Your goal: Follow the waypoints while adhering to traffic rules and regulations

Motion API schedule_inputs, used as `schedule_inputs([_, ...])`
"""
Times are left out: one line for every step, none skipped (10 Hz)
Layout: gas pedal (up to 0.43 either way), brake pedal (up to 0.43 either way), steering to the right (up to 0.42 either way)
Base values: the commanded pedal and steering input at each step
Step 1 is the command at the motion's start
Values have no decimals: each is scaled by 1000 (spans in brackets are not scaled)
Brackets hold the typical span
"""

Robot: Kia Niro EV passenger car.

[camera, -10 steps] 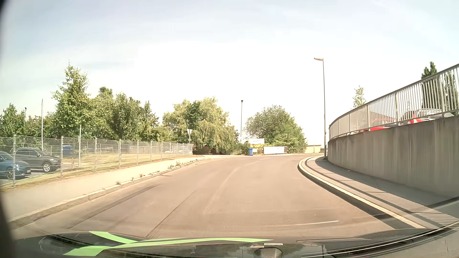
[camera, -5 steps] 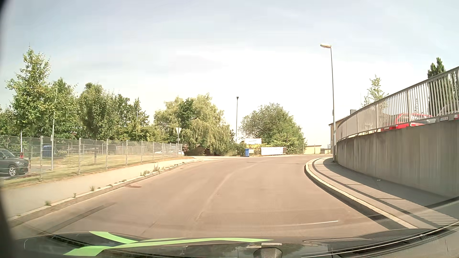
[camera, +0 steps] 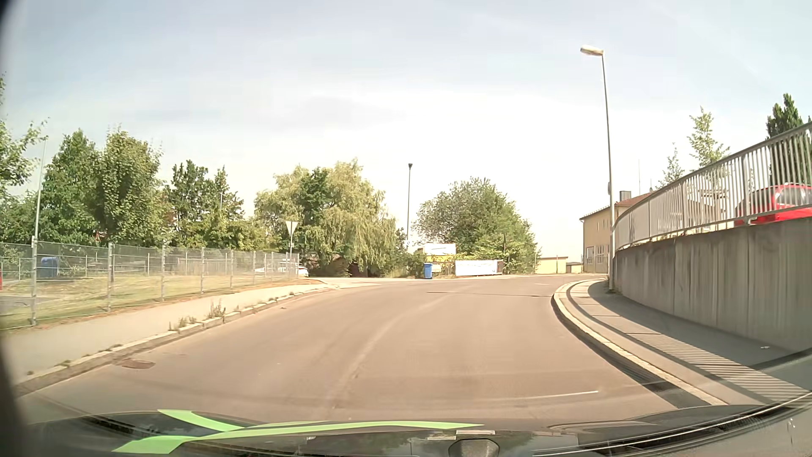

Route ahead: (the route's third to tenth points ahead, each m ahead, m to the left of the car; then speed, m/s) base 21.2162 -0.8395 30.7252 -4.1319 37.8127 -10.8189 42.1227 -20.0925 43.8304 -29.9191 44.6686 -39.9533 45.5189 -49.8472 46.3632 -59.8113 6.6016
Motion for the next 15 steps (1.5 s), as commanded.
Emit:
schedule_inputs([47,0,19])
schedule_inputs([47,0,19])
schedule_inputs([47,0,20])
schedule_inputs([47,0,20])
schedule_inputs([47,0,21])
schedule_inputs([47,0,24])
schedule_inputs([47,0,29])
schedule_inputs([47,0,34])
schedule_inputs([59,0,38])
schedule_inputs([59,0,41])
schedule_inputs([59,0,42])
schedule_inputs([59,0,41])
schedule_inputs([59,0,41])
schedule_inputs([59,0,42])
schedule_inputs([59,0,42])
